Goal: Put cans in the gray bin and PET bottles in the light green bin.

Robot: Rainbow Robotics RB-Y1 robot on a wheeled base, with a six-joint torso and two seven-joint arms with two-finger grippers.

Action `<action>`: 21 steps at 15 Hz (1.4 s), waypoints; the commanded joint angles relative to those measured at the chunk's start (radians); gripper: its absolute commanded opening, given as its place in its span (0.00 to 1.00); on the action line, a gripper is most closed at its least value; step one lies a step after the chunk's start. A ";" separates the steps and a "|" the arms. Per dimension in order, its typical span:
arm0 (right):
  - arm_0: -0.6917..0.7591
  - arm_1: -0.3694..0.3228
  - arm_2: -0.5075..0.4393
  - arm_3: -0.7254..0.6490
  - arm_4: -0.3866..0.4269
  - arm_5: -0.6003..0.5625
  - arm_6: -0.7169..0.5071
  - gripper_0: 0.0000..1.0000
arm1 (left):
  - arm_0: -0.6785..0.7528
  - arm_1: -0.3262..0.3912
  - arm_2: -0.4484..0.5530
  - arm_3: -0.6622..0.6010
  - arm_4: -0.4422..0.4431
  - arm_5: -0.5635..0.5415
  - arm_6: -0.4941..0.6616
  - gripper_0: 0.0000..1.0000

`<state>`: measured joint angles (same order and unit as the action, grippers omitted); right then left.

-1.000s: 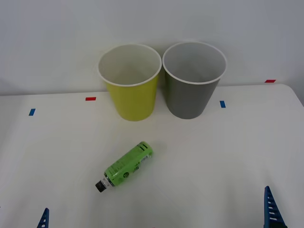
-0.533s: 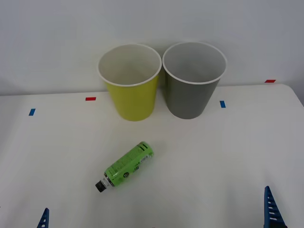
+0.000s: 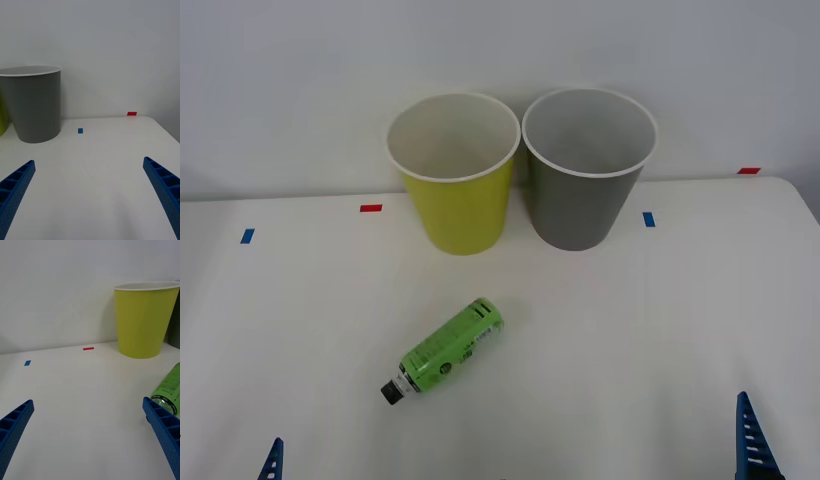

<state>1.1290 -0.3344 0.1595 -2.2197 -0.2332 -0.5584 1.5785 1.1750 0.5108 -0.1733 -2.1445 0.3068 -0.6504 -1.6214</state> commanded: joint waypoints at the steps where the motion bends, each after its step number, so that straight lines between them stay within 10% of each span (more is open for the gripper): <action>1: 0.000 0.000 0.000 0.000 0.000 0.000 0.000 1.00 | 0.000 0.000 0.000 0.000 0.000 0.000 0.000 1.00; 21: 0.000 0.000 0.000 0.000 0.000 0.000 0.000 1.00 | 0.000 0.000 0.000 0.000 0.000 0.000 0.000 1.00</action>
<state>1.1290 -0.3344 0.1595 -2.2197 -0.2332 -0.5584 1.5785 1.1750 0.5108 -0.1733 -2.1445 0.3068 -0.6504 -1.6214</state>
